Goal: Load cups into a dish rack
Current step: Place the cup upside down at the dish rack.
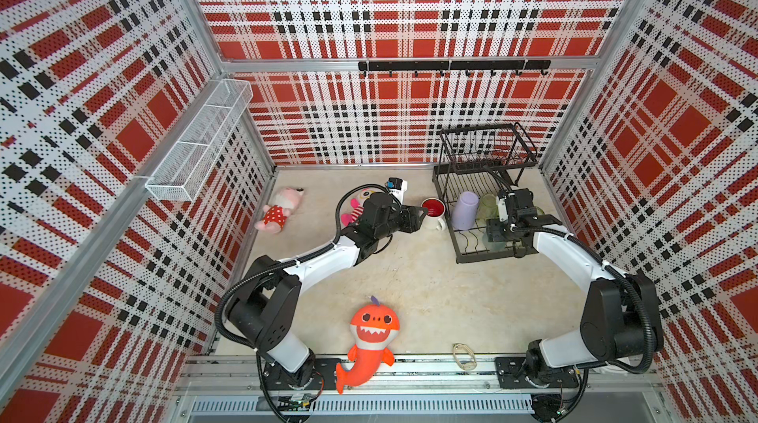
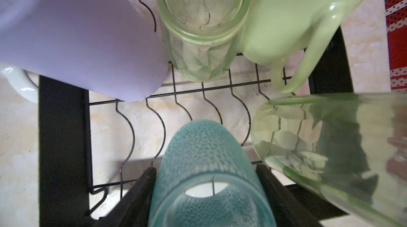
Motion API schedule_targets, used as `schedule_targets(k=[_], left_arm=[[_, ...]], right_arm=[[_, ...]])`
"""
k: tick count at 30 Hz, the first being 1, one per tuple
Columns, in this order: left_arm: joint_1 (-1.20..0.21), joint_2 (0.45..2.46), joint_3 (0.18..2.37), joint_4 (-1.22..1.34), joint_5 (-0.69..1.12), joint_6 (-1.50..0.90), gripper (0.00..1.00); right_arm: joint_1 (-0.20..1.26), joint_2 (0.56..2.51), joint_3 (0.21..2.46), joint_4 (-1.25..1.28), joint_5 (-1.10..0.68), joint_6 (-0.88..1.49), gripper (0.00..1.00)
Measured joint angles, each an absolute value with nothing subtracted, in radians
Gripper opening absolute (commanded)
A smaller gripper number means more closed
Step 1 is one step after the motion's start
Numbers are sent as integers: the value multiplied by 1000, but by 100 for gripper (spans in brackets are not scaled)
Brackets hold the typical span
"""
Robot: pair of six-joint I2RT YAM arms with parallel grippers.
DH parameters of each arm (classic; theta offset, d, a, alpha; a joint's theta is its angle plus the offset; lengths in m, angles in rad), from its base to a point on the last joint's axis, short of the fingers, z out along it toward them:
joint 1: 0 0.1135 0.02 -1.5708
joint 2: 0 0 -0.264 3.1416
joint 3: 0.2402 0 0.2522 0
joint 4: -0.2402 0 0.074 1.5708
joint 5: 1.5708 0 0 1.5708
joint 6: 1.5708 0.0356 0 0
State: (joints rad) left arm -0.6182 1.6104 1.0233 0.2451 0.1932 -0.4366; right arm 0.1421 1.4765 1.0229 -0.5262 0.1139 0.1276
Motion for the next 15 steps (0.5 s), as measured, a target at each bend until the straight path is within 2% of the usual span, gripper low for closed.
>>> schedule_targets(k=[15], left_arm=[[-611, 1651, 1023, 247, 178, -440, 62]], right_arm=[[142, 1527, 1023, -495, 120, 136, 71]])
